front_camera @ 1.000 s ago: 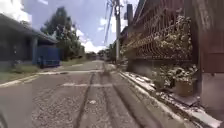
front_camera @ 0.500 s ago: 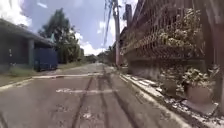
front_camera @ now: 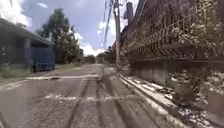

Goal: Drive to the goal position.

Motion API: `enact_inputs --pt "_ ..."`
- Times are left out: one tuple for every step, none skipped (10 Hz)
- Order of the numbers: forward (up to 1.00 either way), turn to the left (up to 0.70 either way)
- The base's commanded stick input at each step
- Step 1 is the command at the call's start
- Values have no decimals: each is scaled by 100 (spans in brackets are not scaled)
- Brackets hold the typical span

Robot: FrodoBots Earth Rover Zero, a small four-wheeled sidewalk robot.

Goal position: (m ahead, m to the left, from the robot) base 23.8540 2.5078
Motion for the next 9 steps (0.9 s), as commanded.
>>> enact_inputs --pt "70 0" --pt "70 35" --pt "70 35" --pt "70 35" --pt "70 35" --pt "70 35" --pt "70 23" --pt "70 6" --pt "70 0"
